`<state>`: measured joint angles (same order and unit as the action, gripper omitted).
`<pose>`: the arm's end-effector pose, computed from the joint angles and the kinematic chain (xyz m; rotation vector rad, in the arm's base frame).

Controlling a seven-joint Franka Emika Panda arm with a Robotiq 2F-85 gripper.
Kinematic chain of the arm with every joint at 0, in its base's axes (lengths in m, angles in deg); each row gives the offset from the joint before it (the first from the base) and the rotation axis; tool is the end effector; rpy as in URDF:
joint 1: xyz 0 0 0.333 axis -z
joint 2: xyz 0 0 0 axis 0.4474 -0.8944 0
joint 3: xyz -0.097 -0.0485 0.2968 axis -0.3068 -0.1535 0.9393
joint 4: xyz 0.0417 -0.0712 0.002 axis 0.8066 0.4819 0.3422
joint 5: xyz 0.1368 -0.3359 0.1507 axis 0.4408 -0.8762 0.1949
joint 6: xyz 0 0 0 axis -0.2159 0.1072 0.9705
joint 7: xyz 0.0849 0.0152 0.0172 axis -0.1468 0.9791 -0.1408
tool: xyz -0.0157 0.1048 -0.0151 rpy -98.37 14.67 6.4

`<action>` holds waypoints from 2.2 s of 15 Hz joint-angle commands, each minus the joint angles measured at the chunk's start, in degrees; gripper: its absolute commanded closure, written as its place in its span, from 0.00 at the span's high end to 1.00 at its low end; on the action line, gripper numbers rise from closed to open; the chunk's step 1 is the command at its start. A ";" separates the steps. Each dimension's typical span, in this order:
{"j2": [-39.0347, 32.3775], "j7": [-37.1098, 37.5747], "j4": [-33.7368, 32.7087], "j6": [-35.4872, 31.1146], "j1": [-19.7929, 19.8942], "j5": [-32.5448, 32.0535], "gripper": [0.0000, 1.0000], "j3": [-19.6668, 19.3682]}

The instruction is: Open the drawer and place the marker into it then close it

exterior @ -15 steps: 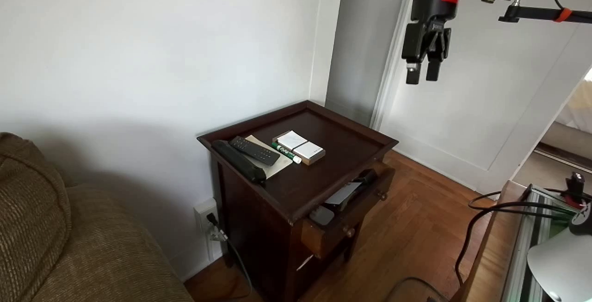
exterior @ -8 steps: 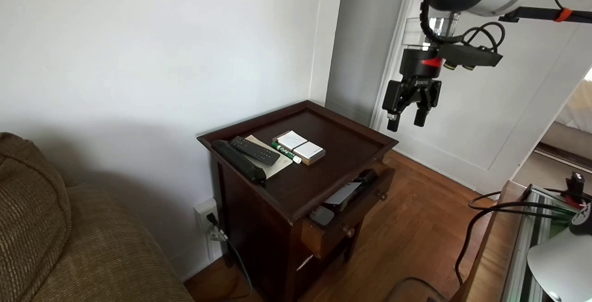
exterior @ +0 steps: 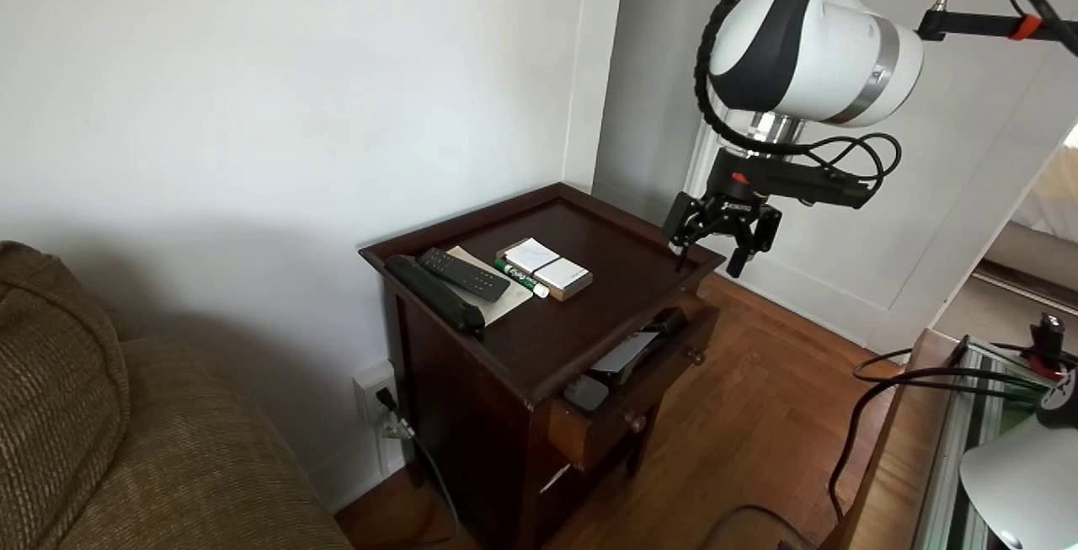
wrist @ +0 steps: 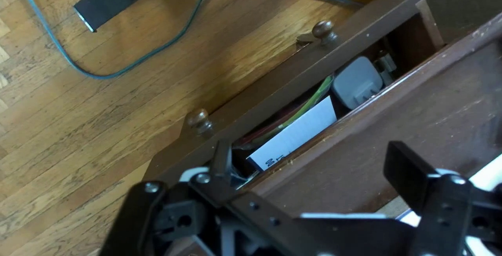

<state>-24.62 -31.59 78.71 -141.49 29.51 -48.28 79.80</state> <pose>0.3680 -0.0828 0.1862 -2.8654 0.8173 0.0441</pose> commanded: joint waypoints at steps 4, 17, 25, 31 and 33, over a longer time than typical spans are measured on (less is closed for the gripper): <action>-9.42 -5.27 -2.72 -2.95 1.07 20.57 1.00 4.43; -18.77 -5.43 -3.87 -5.62 3.14 27.20 1.00 4.41; -26.81 -4.60 -11.33 -7.47 5.77 39.20 1.00 8.35; -33.20 -5.70 -17.02 -10.55 5.59 48.85 1.00 11.28; -33.61 -7.89 -17.39 -12.59 5.93 53.25 1.00 12.29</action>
<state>-53.72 -36.57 65.09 -150.93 34.34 -1.12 90.01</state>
